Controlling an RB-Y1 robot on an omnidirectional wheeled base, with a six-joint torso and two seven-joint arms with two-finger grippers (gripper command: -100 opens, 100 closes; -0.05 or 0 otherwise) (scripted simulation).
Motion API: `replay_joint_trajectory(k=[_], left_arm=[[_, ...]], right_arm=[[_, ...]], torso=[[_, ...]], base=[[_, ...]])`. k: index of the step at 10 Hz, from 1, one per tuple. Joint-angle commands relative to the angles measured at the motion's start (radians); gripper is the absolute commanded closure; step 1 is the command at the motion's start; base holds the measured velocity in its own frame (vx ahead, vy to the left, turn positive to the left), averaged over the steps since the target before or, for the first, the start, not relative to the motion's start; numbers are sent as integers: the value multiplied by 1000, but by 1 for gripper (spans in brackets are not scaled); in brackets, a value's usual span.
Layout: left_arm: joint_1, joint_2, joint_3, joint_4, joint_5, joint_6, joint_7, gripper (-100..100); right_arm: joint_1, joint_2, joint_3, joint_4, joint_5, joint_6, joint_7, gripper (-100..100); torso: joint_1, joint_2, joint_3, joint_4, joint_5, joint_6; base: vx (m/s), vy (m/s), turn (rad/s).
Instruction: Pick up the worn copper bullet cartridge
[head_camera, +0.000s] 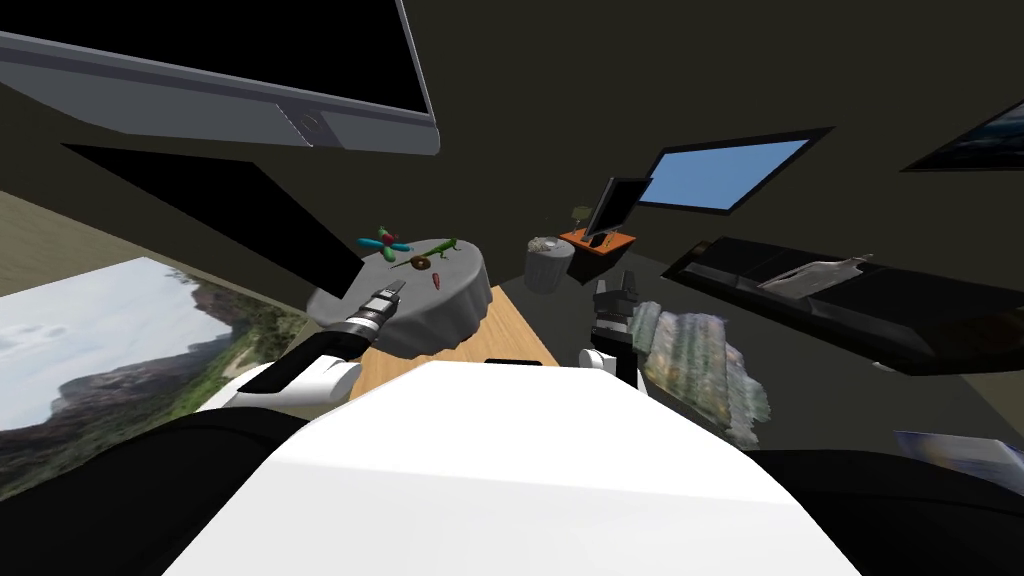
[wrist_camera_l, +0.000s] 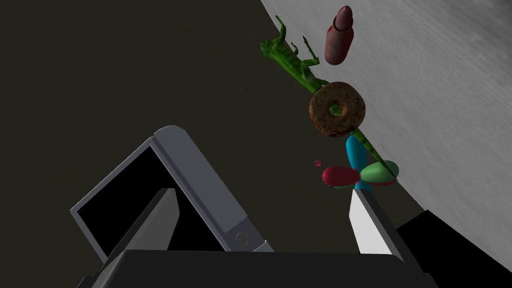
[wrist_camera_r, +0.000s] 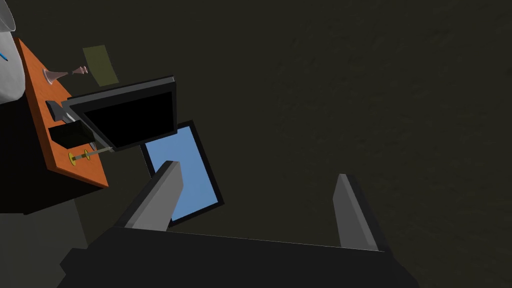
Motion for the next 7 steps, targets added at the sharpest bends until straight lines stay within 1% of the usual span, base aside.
replay_joint_trajectory(k=[1, 2, 3, 4, 5, 6, 7], left_arm=[[19, 43, 21, 0, 24, 50, 2, -100], [19, 43, 21, 0, 24, 67, 2, -100], [38, 82, 38, 1, 45, 101, 4, -100], [38, 82, 38, 1, 45, 121, 4, -100], [58, 121, 55, 4, 65, 154, 7, -100], [58, 121, 55, 4, 65, 175, 7, -100], [77, 161, 71, 9, 85, 207, 11, -100]], right_arm=[[0, 0, 0, 0, 0, 0, 0, 0], [0, 0, 0, 0, 0, 0, 0, 0], [0, 0, 0, 0, 0, 0, 0, 0], [0, 0, 0, 0, 0, 0, 0, 0], [0, 0, 0, 0, 0, 0, 0, 0], [0, 0, 0, 0, 0, 0, 0, 0], [0, 0, 0, 0, 0, 0, 0, 0]], torso=[[0, 0, 0, 0, 0, 0], [0, 0, 0, 0, 0, 0], [0, 0, 0, 0, 0, 0], [0, -1, 0, 0, 0, 1], [0, 0, 0, 0, 0, 0], [0, -1, -1, 0, 0, 1], [1, -1, 0, 0, 0, 0]], base=[[30, -3, -112], [23, 1, -75], [31, -4, -150], [27, 0, -79], [36, -3, -156], [32, 5, -72], [35, 3, -174]])
